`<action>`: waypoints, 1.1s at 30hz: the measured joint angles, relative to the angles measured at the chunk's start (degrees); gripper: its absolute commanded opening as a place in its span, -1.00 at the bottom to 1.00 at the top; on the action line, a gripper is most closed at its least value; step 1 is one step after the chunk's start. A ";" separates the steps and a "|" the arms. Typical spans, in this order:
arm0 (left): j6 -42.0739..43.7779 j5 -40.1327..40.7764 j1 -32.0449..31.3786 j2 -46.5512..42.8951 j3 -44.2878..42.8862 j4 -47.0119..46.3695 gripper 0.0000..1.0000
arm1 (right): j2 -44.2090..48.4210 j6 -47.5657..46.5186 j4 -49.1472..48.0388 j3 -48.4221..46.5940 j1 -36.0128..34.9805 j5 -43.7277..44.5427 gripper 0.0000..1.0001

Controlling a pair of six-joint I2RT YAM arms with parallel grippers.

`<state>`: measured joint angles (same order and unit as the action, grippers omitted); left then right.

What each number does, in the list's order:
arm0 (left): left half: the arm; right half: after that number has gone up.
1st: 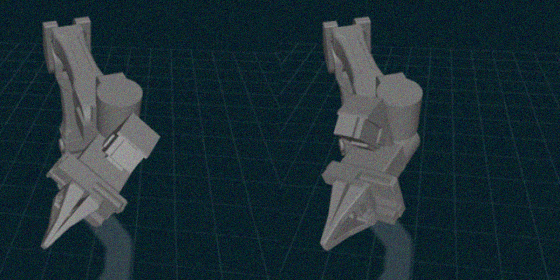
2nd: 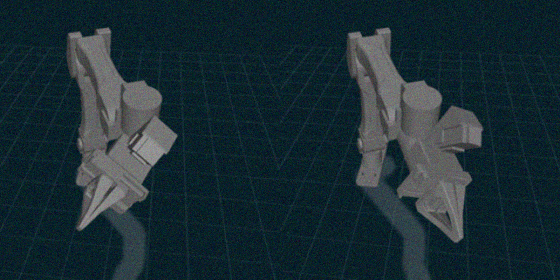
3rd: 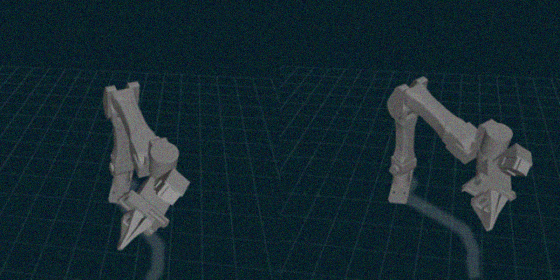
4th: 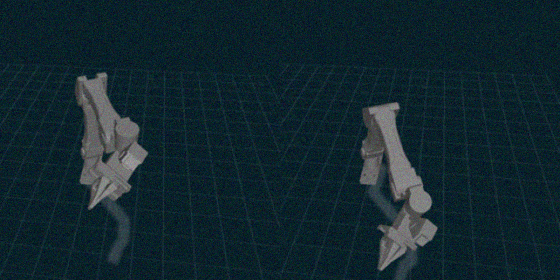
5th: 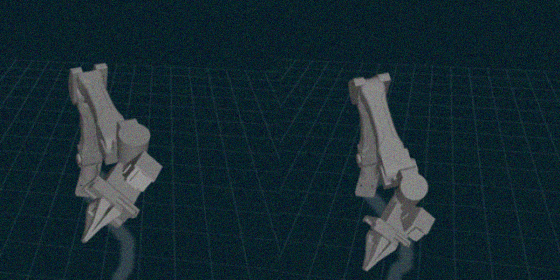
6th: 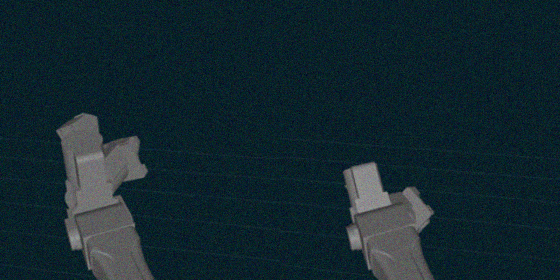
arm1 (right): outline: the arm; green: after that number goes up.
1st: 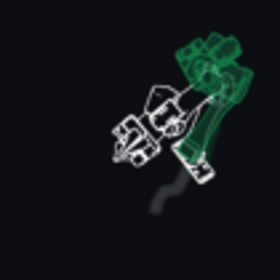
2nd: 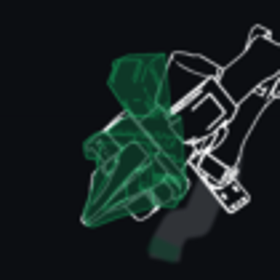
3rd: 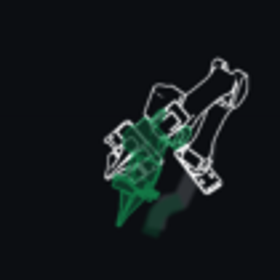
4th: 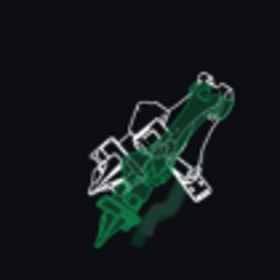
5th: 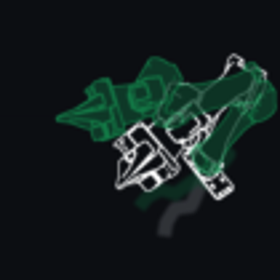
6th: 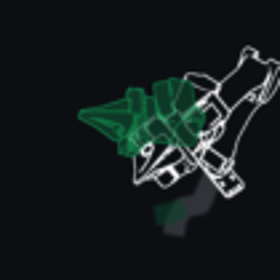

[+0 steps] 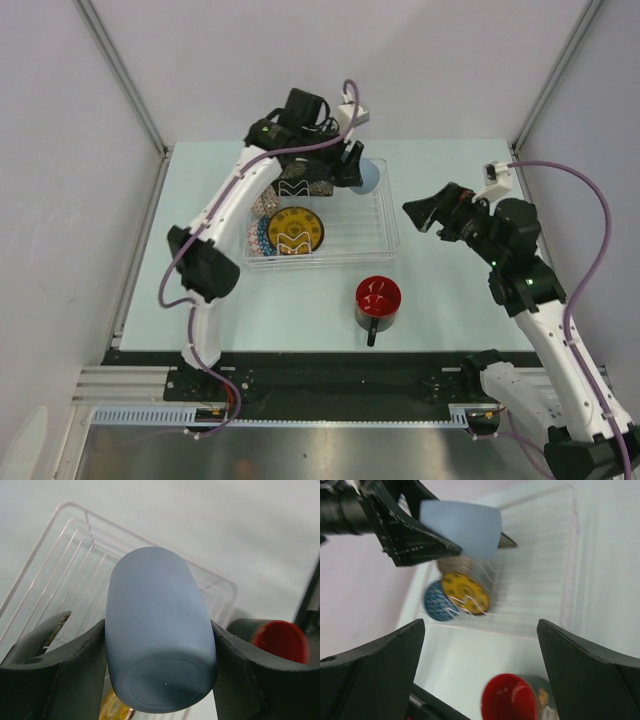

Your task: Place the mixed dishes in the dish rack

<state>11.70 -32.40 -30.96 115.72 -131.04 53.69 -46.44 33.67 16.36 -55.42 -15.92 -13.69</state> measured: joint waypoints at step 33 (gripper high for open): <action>19.37 21.79 -5.03 22.77 -0.31 -5.49 -0.05 | -2.47 -3.69 2.51 12.48 -3.74 9.81 0.99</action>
<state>31.07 -10.61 -35.99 138.50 -131.35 48.21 -48.90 29.98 18.87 -42.94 -19.66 -3.88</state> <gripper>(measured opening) 0.722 0.995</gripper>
